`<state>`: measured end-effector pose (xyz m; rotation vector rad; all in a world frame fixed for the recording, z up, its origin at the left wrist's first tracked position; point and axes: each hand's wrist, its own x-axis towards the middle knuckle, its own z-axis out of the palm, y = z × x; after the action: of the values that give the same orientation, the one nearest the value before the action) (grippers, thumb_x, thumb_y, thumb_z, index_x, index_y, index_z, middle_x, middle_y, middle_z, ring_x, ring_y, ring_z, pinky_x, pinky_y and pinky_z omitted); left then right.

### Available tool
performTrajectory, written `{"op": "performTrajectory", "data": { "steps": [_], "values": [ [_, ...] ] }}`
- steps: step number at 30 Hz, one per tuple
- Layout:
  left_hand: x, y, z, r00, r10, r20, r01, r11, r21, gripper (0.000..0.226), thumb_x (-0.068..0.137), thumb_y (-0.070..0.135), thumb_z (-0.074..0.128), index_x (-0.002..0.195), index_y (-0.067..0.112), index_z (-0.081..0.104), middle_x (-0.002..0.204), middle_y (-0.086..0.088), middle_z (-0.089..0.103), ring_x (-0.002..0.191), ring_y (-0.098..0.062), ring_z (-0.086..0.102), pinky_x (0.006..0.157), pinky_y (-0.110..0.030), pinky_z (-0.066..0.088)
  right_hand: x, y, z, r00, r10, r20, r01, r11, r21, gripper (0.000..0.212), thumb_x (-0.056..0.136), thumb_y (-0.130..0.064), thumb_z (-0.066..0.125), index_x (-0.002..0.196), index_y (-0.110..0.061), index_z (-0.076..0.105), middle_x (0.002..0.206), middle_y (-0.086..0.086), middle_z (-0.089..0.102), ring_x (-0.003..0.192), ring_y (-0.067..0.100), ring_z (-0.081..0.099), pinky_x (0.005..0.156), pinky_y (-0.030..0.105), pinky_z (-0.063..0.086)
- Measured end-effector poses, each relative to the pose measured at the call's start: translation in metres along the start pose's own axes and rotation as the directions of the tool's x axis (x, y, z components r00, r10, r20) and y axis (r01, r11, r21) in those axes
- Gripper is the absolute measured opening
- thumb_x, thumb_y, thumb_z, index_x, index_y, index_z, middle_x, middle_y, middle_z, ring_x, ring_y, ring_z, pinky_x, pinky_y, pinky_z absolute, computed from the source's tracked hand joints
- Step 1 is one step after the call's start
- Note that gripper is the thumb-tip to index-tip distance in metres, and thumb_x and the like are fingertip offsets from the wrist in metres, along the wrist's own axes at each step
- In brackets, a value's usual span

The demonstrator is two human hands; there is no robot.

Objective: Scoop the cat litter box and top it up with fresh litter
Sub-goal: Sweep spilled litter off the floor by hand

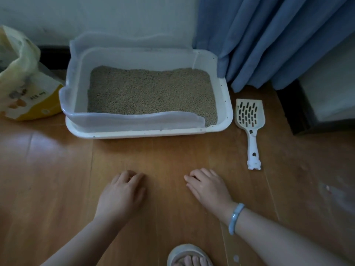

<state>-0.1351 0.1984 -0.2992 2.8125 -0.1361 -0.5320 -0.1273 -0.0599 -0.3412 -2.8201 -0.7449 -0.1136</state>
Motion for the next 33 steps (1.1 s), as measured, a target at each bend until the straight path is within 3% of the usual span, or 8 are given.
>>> {"op": "performTrajectory", "data": {
  "steps": [4, 7, 12, 15, 22, 28, 33],
  "values": [
    [0.004, 0.011, 0.001, 0.999, 0.032, 0.003, -0.032, 0.999, 0.011, 0.043, 0.091, 0.041, 0.052, 0.131, 0.025, 0.054, 0.124, 0.002, 0.056, 0.109, -0.019, 0.055, 0.081, -0.032, 0.05, -0.01, 0.007, -0.005, 0.997, 0.079, 0.026, -0.079, 0.997, -0.005, 0.025, 0.086, -0.031, 0.052, 0.101, -0.021, 0.069, 0.087, -0.005, 0.062, 0.075, 0.016, 0.058, 0.063, 0.029, 0.047],
    [0.007, 0.023, 0.002, 0.998, 0.064, 0.014, -0.064, 0.998, 0.02, 0.045, 0.092, 0.043, 0.048, 0.134, 0.027, 0.05, 0.127, 0.004, 0.053, 0.112, -0.018, 0.052, 0.085, -0.03, 0.049, -0.022, 0.022, -0.011, 0.989, 0.145, 0.023, -0.145, 0.989, -0.025, 0.025, 0.081, -0.027, 0.068, 0.105, -0.021, 0.069, 0.087, -0.005, 0.062, 0.076, 0.016, 0.058, 0.063, 0.029, 0.047],
    [0.013, 0.041, 0.003, 0.993, 0.119, 0.028, -0.12, 0.991, 0.058, 0.043, 0.091, 0.042, 0.05, 0.132, 0.028, 0.052, 0.126, 0.002, 0.055, 0.11, -0.02, 0.054, 0.085, -0.032, 0.048, -0.025, 0.029, -0.017, 0.992, 0.124, 0.033, -0.124, 0.992, 0.003, 0.012, 0.074, -0.023, 0.077, 0.084, -0.021, 0.07, 0.077, -0.006, 0.06, 0.069, 0.016, 0.057, 0.06, 0.029, 0.046],
    [0.013, 0.045, 0.003, 0.989, 0.145, 0.032, -0.147, 0.987, 0.07, 0.042, 0.091, 0.041, 0.051, 0.13, 0.027, 0.054, 0.125, 0.001, 0.056, 0.109, -0.021, 0.055, 0.087, -0.034, 0.048, -0.025, 0.024, -0.014, 0.97, 0.237, 0.06, -0.241, 0.968, 0.065, 0.013, 0.074, -0.021, 0.077, 0.072, -0.02, 0.065, 0.073, -0.005, 0.059, 0.066, 0.017, 0.058, 0.058, 0.031, 0.049],
    [0.011, 0.048, 0.008, 0.988, 0.144, 0.058, -0.148, 0.985, 0.087, 0.045, 0.094, 0.043, 0.043, 0.137, 0.03, 0.046, 0.132, 0.005, 0.049, 0.117, -0.017, 0.048, 0.094, -0.03, 0.043, -0.043, 0.043, -0.022, 0.872, 0.489, -0.004, -0.486, 0.869, 0.094, 0.006, 0.078, -0.016, 0.075, 0.08, -0.018, 0.069, 0.079, -0.003, 0.062, 0.065, 0.019, 0.06, 0.057, 0.026, 0.044],
    [0.012, 0.054, 0.01, 0.983, 0.17, 0.074, -0.176, 0.98, 0.09, 0.046, 0.096, 0.043, 0.04, 0.14, 0.031, 0.042, 0.137, 0.006, 0.044, 0.122, -0.016, 0.044, 0.096, -0.029, 0.04, -0.043, 0.047, -0.024, 0.946, 0.31, 0.093, -0.319, 0.943, 0.1, 0.023, 0.08, -0.022, 0.073, 0.103, -0.019, 0.071, 0.092, -0.005, 0.064, 0.084, 0.017, 0.06, 0.07, 0.033, 0.052],
    [0.013, 0.054, 0.008, 0.982, 0.173, 0.08, -0.18, 0.978, 0.106, 0.045, 0.096, 0.044, 0.037, 0.14, 0.032, 0.04, 0.137, 0.007, 0.043, 0.121, -0.014, 0.043, 0.096, -0.027, 0.04, -0.023, 0.024, -0.013, 0.962, 0.266, 0.058, -0.271, 0.954, 0.126, 0.019, 0.076, -0.028, 0.075, 0.095, -0.022, 0.073, 0.087, -0.008, 0.065, 0.081, 0.015, 0.06, 0.071, 0.028, 0.047]
  ]
}}
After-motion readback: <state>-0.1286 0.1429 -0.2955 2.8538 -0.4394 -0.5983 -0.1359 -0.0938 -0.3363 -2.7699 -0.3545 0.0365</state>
